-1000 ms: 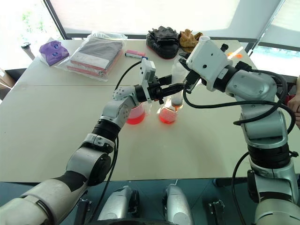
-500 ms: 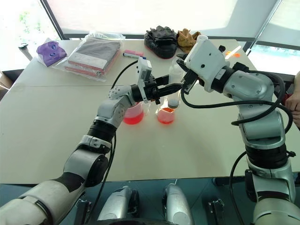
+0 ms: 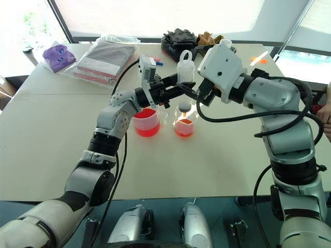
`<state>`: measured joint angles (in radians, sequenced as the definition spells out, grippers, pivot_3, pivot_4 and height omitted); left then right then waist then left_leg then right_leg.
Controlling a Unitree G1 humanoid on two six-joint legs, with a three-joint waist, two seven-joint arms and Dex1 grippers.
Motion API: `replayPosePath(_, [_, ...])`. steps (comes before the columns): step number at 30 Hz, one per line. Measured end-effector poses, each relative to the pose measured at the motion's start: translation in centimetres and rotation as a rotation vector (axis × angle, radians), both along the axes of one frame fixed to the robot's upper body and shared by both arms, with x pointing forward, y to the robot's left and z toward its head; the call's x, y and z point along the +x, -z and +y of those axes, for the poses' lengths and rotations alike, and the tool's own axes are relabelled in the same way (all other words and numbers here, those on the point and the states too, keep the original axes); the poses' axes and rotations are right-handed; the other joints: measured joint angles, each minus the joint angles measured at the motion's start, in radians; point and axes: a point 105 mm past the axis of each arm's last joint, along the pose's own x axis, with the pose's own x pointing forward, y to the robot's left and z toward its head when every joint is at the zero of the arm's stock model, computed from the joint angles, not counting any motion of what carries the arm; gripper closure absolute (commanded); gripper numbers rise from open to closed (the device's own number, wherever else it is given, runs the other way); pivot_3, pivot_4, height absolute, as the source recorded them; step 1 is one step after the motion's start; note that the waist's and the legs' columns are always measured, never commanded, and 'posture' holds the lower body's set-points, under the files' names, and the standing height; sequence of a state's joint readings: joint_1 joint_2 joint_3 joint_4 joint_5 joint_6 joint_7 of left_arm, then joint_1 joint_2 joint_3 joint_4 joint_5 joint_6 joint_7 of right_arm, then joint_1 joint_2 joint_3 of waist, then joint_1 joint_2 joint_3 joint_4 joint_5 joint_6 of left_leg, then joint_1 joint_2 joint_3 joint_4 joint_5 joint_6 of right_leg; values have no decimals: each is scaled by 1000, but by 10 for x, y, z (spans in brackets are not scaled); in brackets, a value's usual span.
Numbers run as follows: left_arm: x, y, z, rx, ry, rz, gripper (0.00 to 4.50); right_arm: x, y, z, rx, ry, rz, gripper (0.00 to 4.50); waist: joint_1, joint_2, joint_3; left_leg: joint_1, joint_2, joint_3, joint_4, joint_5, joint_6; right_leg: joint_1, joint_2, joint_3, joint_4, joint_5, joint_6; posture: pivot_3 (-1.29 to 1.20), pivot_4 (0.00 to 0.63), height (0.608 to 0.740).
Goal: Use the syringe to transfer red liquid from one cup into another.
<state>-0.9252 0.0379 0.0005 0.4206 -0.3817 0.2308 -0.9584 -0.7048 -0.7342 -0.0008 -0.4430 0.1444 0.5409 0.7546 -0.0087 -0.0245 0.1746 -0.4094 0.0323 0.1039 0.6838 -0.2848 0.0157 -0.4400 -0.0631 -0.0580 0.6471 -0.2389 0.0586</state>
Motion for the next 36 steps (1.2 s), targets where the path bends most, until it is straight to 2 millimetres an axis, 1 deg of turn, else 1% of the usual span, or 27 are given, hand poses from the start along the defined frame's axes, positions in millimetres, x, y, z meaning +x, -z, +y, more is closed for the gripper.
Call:
replayPosePath(2, [-1, -3, -1, -10, 3, -5, 2878, 0, -6, -9, 23, 22, -3, 39, 1, 0, 0, 0, 0, 0, 0, 0, 0, 0, 0, 0, 0, 0, 0, 0, 150, 740])
replayPosePath(4, [-2, -13, 0, -54, 8, -4, 2878, -2, -17, -25, 82, 61, -2, 39, 2, 0, 0, 0, 0, 0, 0, 0, 0, 0, 0, 0, 0, 0, 0, 0, 150, 740])
replayPosePath(6, [-3, -29, 3, -99, 10, -14, 2878, -6, -28, -42, 167, 88, 5, 39, 1, 0, 0, 0, 0, 0, 0, 0, 0, 0, 0, 1, 0, 0, 0, 0, 150, 740])
replayPosePath(9, [-6, -50, 8, -155, 19, -5, 2878, -15, -29, -52, 263, 76, 66, 39, 0, 0, 0, 0, 0, -1, 0, 0, 0, 0, 0, 1, 0, 0, 0, 0, 150, 740])
replayPosePath(12, [-6, -78, 20, -193, -14, 8, 2878, -24, -34, -63, 349, 82, 89, 39, -4, 0, 0, 0, 1, -1, 0, 0, 0, 0, -1, 1, 0, 0, 0, 0, 150, 740])
replayPosePath(14, [3, -98, 38, -186, -110, 19, 2878, -25, -32, -73, 387, 113, 99, 39, -4, 0, 0, 1, 1, -1, 0, 0, 0, 0, 0, 1, 1, 0, 0, 0, 150, 740])
replayPosePath(16, [12, -110, 58, -161, -211, 43, 2878, -24, -25, -81, 382, 156, 115, 39, -4, 0, 0, 1, 1, -1, 0, 0, 0, 0, 0, 1, 1, 0, 0, 0, 150, 740])
replayPosePath(19, [32, -121, 103, -88, -430, 125, 2878, -20, -3, -93, 318, 237, 164, 39, -5, 0, 0, 1, 0, -1, 0, 0, 0, 0, 1, 1, 1, 0, 0, 0, 150, 740])
replayPosePath(21, [43, -112, 135, 14, -577, 222, 2878, -16, 9, -95, 271, 262, 197, 39, -8, 0, 0, 1, 0, 0, 0, 0, -1, 0, 1, 1, 2, 0, 0, 0, 150, 740])
replayPosePath(23, [48, -91, 162, 142, -682, 348, 2878, -15, 14, -91, 244, 252, 216, 39, -7, 0, 0, 1, 0, 0, -1, 1, -2, 0, 1, 1, 2, 0, 1, 0, 150, 740])
replayPosePath(24, [48, -77, 173, 221, -726, 409, 2878, -15, 13, -87, 245, 231, 225, 39, -7, 0, 0, 1, 0, 0, -1, 1, -2, 0, 1, 0, 2, 0, 1, 0, 150, 740])
replayPosePath(26, [43, -41, 197, 374, -792, 561, 2878, -18, 11, -72, 240, 157, 251, 39, -7, 0, 0, 1, 0, 0, -1, 1, -2, 0, 1, 0, 2, -1, 1, 0, 150, 740])
replayPosePath(27, [40, -26, 205, 414, -806, 625, 2878, -21, 11, -66, 231, 124, 261, 39, -6, 0, 0, 1, 1, 0, -1, 1, -2, 0, 1, 1, 2, -1, 1, 0, 150, 740])
replayPosePath(28, [33, -5, 215, 464, -818, 729, 2878, -26, 14, -56, 215, 75, 290, 39, -5, 0, 1, 1, 1, -1, -1, 1, -2, 0, 1, 1, 2, -1, 1, 0, 150, 740])
replayPosePath(31, [16, 39, 237, 540, -846, 919, 2878, -39, 25, -35, 185, -40, 378, 39, -2, -2, 1, 0, 1, -1, 0, 1, -2, 0, 0, 1, 2, -1, 1, 0, 150, 740])
replayPosePath(32, [11, 50, 242, 558, -851, 957, 2878, -42, 26, -31, 183, -64, 396, 39, -1, -2, 1, 0, 0, -1, 0, 1, -2, 0, -1, 1, 2, -1, 1, 0, 150, 740])
replayPosePath(33, [4, 65, 247, 584, -856, 1003, 2878, -45, 27, -27, 182, -92, 416, 39, -1, -2, 1, 0, 0, -1, 0, 1, -2, 0, -1, 1, 2, -1, 1, 0, 150, 740])
replayPosePath(35, [-6, 91, 248, 620, -846, 1063, 2878, -49, 30, -21, 181, -126, 447, 39, 1, -2, 2, 0, 0, -1, 0, 1, -2, 0, -3, 1, 2, -1, 1, 0, 150, 740])
replayPosePath(36, [-6, 97, 245, 618, -840, 1069, 2878, -50, 31, -18, 178, -139, 459, 39, 4, -3, 2, 0, 0, -1, 1, 1, -2, 0, -3, 1, 2, -1, 1, 0, 150, 740])
